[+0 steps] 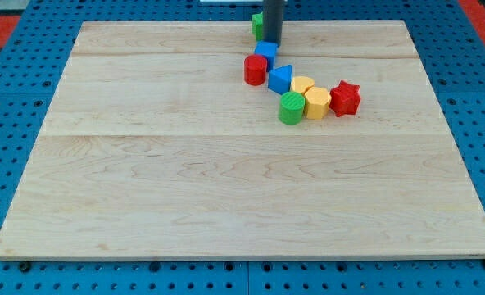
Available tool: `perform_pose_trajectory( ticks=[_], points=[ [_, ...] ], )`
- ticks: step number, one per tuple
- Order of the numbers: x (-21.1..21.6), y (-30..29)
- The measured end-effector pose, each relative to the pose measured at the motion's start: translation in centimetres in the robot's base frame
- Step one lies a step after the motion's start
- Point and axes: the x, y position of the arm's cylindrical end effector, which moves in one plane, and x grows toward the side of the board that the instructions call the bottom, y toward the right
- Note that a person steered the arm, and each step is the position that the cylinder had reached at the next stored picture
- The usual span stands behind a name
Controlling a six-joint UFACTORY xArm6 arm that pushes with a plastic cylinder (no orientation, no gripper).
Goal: Move the green circle towards the top
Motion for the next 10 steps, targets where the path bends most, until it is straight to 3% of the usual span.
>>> perform_pose_trajectory(
  ticks=[1, 4, 6, 7, 8, 10],
  points=[
    [3.4, 2.8],
    [7.0, 12.5],
    [17.1, 14.3],
    [20.3, 11.5],
    [20.4, 8.2],
    [16.5, 6.0]
  ],
)
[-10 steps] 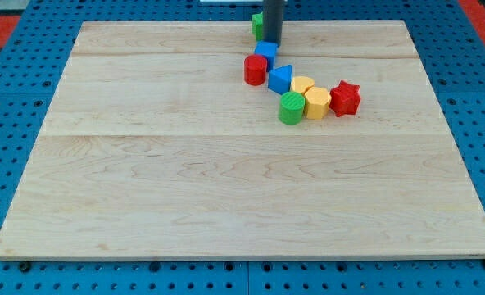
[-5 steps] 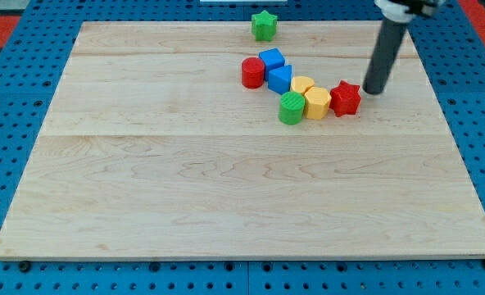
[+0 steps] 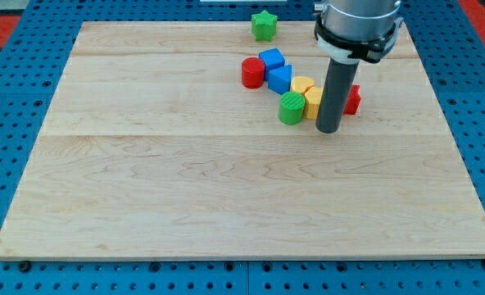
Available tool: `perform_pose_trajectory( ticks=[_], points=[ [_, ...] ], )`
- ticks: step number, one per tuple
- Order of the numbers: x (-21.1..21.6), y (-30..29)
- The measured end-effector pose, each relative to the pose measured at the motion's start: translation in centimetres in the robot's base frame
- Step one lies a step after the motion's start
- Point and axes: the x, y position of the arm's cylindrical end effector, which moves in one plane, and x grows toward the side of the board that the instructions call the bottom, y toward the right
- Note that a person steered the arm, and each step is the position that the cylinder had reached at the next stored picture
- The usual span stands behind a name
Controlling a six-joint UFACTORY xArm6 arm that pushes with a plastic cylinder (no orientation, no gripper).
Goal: Move the green circle towards the top
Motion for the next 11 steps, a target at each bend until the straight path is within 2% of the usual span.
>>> perform_pose_trajectory(
  ticks=[2, 4, 6, 9, 10, 11],
  points=[
    [-3.0, -5.8],
    [-3.3, -10.6],
    [-8.4, -14.0],
    [-16.7, -14.6],
    [-16.4, -16.6],
    [-13.8, -19.2]
  ],
)
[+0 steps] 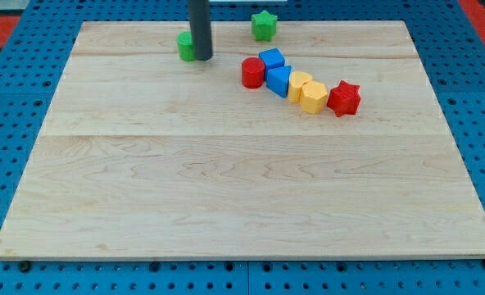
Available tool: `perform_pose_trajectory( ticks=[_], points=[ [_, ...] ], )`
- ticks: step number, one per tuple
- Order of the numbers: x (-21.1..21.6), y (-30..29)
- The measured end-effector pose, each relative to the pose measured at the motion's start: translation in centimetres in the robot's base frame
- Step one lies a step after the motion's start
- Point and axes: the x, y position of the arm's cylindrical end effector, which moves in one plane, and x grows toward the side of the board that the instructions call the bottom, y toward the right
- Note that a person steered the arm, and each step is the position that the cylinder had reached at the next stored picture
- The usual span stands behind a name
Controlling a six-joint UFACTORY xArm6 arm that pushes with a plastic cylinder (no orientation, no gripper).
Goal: Move the green circle towards the top
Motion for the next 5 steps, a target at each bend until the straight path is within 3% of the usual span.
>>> perform_pose_trajectory(
  ticks=[1, 4, 5],
  points=[
    [2.7, -2.1],
    [0.3, -5.5],
    [0.1, -3.4]
  ],
)
